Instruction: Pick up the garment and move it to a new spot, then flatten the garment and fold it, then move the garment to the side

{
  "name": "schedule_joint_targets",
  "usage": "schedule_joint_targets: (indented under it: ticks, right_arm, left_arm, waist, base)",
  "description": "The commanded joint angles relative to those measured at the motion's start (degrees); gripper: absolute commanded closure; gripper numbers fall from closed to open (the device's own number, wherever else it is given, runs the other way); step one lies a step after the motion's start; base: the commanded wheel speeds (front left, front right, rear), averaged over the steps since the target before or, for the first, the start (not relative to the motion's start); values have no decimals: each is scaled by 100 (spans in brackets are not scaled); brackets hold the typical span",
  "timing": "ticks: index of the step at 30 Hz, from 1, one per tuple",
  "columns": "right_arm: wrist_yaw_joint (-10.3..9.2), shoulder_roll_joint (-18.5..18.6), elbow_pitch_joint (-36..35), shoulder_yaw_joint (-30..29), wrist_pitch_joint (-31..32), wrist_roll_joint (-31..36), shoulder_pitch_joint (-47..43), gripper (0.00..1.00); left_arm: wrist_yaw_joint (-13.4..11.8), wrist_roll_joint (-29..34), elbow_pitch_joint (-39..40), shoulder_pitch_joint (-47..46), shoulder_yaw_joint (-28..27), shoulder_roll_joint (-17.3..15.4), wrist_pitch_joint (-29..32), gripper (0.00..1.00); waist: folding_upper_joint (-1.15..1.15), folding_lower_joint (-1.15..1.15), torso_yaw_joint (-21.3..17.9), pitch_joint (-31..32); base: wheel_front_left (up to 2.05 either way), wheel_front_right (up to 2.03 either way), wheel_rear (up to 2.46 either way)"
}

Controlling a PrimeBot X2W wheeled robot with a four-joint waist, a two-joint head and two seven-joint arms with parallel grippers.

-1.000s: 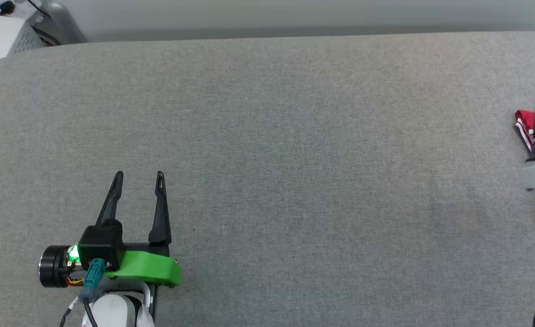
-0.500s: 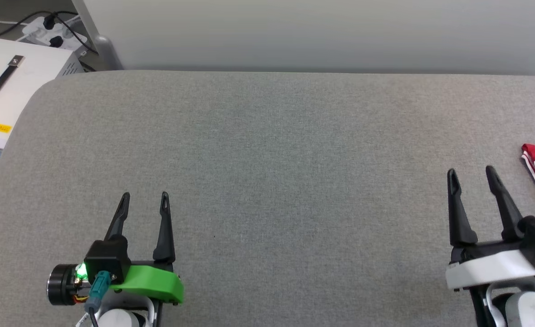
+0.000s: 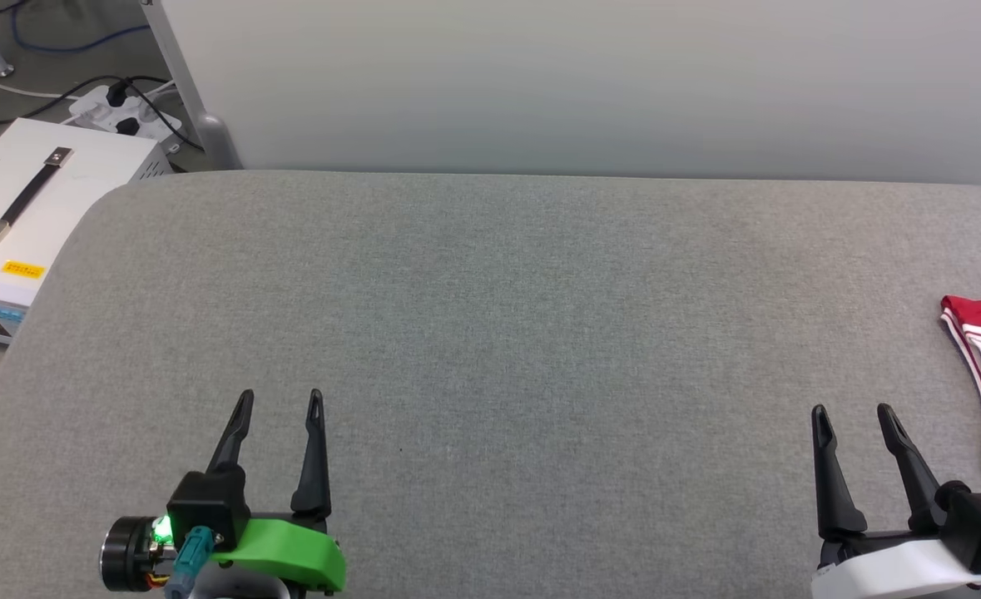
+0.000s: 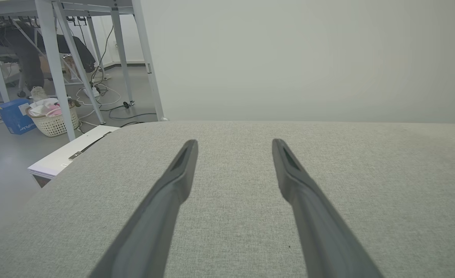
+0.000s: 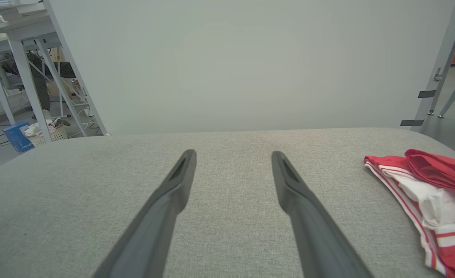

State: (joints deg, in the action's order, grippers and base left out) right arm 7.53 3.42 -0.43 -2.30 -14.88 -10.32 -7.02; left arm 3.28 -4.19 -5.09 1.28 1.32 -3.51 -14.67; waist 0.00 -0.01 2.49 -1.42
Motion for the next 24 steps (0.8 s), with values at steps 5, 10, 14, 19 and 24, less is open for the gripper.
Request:
schedule_joint_targets:
  ticks: [5,10,14,19,24]
  right_arm:
    - [-4,-29,31,10,-12,-6,-104,0]
    - [-4,-33,76,35,-12,24,-113,0]
    - [0,-23,60,32,4,5,-52,100]
    - [0,-24,60,39,52,40,-28,100]
    - [0,-25,59,47,112,81,2,100]
  left_arm:
    - [29,0,-49,138,8,35,-33,0]
    - [22,25,-88,163,-5,39,-33,0]
    - [-1,10,-80,74,9,10,13,100]
    - [-11,23,-61,67,3,12,60,100]
    - [-24,39,-37,59,-3,14,118,100]
  waist:
    - [0,1,-16,67]
    - [0,1,-14,108]
    - [0,1,-16,112]
    - [0,1,-24,114]
    - [0,1,-34,115]
  base:
    - [0,0,0]
    - [0,0,0]
    - [0,0,0]
    - [0,0,0]
    - [0,0,0]
